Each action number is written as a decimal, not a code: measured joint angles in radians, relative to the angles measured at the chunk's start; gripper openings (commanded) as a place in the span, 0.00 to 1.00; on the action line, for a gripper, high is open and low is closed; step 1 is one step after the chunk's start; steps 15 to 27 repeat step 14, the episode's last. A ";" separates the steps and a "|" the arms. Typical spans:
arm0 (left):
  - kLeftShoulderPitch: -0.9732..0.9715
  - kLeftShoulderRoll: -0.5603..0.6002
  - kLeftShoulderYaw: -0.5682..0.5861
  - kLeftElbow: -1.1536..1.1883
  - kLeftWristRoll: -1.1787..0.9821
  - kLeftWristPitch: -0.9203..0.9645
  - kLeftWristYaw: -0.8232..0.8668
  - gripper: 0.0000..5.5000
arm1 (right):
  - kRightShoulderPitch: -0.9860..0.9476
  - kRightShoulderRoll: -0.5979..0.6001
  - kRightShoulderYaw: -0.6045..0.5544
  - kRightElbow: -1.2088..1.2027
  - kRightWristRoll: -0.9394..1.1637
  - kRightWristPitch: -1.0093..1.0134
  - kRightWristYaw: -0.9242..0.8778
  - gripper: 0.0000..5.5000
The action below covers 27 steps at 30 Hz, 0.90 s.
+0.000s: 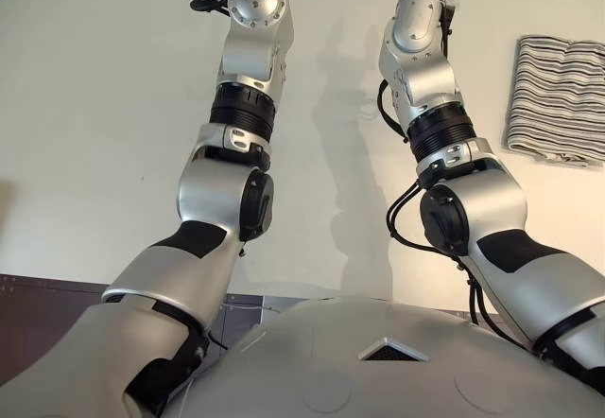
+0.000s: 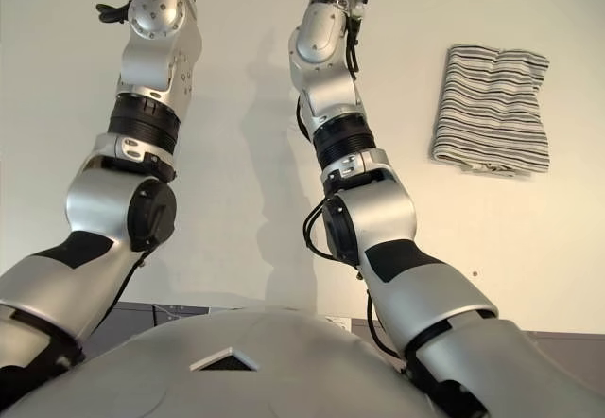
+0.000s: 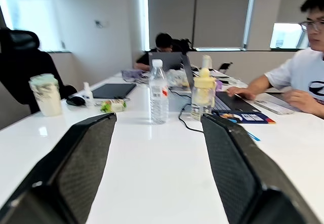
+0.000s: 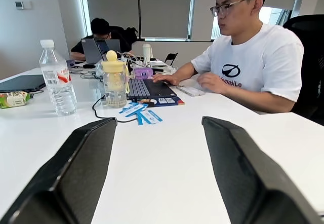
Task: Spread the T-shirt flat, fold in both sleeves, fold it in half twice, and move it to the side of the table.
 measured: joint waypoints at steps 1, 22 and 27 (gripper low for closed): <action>0.033 0.000 -0.003 -0.051 0.031 0.009 0.052 0.56 | 0.000 0.000 0.020 0.000 -0.004 -0.002 0.023 0.56; 0.077 -0.111 0.048 -0.248 0.060 0.116 0.334 0.60 | -0.102 0.010 0.041 0.057 0.022 0.051 0.152 0.57; 0.077 -0.111 0.048 -0.248 0.060 0.116 0.334 0.60 | -0.102 0.010 0.041 0.057 0.022 0.051 0.152 0.57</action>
